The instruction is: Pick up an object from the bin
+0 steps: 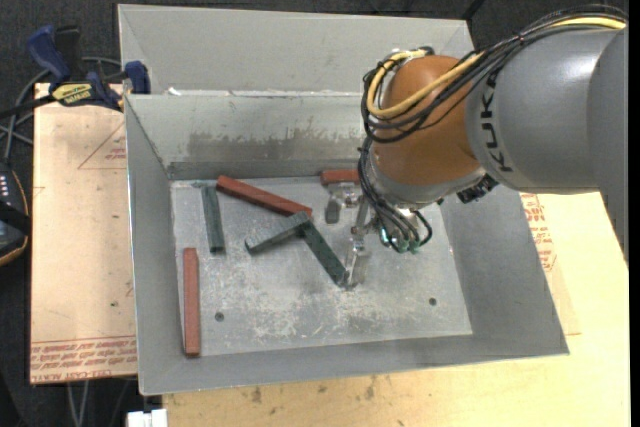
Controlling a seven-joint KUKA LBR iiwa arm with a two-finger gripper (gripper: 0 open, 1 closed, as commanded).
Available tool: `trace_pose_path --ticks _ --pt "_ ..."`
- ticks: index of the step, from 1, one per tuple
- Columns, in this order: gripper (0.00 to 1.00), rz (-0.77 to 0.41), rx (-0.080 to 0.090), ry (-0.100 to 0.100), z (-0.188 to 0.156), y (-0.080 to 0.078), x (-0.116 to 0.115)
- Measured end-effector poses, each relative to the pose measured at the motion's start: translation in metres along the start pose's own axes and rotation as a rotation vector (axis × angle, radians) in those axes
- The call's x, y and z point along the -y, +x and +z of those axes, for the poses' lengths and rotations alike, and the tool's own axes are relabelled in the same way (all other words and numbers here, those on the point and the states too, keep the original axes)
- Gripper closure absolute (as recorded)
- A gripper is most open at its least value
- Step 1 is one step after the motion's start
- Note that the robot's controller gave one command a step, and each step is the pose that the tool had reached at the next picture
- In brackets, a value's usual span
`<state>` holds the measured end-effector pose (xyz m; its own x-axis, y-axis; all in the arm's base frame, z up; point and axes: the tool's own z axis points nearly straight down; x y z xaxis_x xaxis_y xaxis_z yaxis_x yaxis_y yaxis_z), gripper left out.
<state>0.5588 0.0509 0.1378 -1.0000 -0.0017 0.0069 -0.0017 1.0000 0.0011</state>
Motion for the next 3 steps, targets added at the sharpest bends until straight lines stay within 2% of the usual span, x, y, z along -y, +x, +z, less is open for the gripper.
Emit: trace_pose_path --ticks 1,2,3 --pt "0.0 0.156 0.011 -0.003 0.067 -0.053 -0.053" --pt "0.0 0.01 0.015 -0.003 0.052 -0.099 -0.1" --pt "0.0 0.02 0.008 0.0 0.068 -0.092 -0.085"
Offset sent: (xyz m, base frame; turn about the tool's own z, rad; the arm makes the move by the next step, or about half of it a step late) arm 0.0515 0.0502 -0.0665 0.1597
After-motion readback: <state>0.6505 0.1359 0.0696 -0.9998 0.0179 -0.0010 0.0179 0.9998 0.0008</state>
